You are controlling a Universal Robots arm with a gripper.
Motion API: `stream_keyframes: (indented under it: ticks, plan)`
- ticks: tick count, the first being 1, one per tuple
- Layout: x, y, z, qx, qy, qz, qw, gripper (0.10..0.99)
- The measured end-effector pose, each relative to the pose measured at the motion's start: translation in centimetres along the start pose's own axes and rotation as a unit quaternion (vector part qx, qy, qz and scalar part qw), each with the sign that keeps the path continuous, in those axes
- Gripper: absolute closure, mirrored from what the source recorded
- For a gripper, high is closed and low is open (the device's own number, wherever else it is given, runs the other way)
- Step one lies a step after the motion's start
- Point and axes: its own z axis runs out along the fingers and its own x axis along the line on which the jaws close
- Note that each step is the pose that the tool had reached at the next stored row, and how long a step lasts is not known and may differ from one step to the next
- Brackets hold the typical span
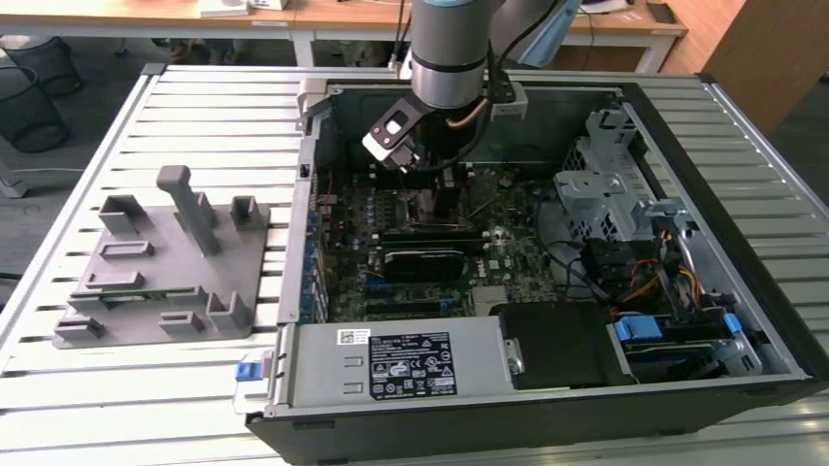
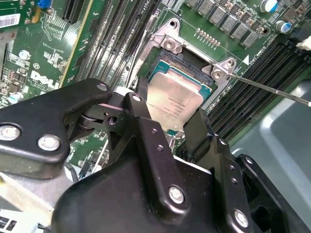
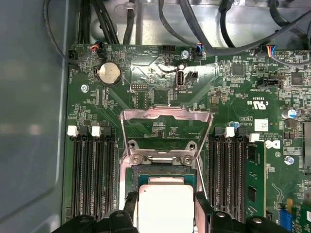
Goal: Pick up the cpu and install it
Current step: 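Place the cpu into insertion slot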
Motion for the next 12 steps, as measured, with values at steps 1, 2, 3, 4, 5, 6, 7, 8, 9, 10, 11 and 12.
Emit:
stream_keyframes:
  ticks: [1, 2, 3, 4, 5, 6, 7, 8, 9, 10, 11, 12]
  plan:
    - [0.0, 0.0, 0.1, 0.0, 0.0, 0.0, 1.0, 0.545]
    - [0.01, -0.01, 0.19, 0.0, 0.0, 0.0, 1.0, 0.545]
    - [0.01, -0.02, 0.29, 0.0, 0.0001, 0.0, 1.0, 0.545]
    - [0.01, -0.04, 0.39, 0.0, 0.0, 0.0, 1.0, 0.545]
    - [0.01, -0.06, 0.51, 0.0, 0.0001, 0.0, 1.0, 0.545]
    - [0.01, -0.06, 0.62, 0.0, 0.0001, 0.0, 1.0, 0.545]
    - [0.01, -0.06, 0.73, 0.0, 0.0, 0.0, 1.0, 0.545]
    - [0.01, -0.07, 0.82, 0.0, 0.0, 0.0, 1.0, 0.545]
    - [0.01, -0.07, 0.91, 0.0, 0.0, 0.0, 1.0, 0.545]
    - [0.01, -0.08, 1.0, -0.0001, 0.0001, 0.0, 1.0, 0.545]
    - [0.01, -0.08, 1.07, -0.0001, 0.0001, 0.0, 1.0, 0.545]
    - [0.01, -0.09, 1.13, -0.0001, 0.0001, 0.0, 1.0, 0.545]
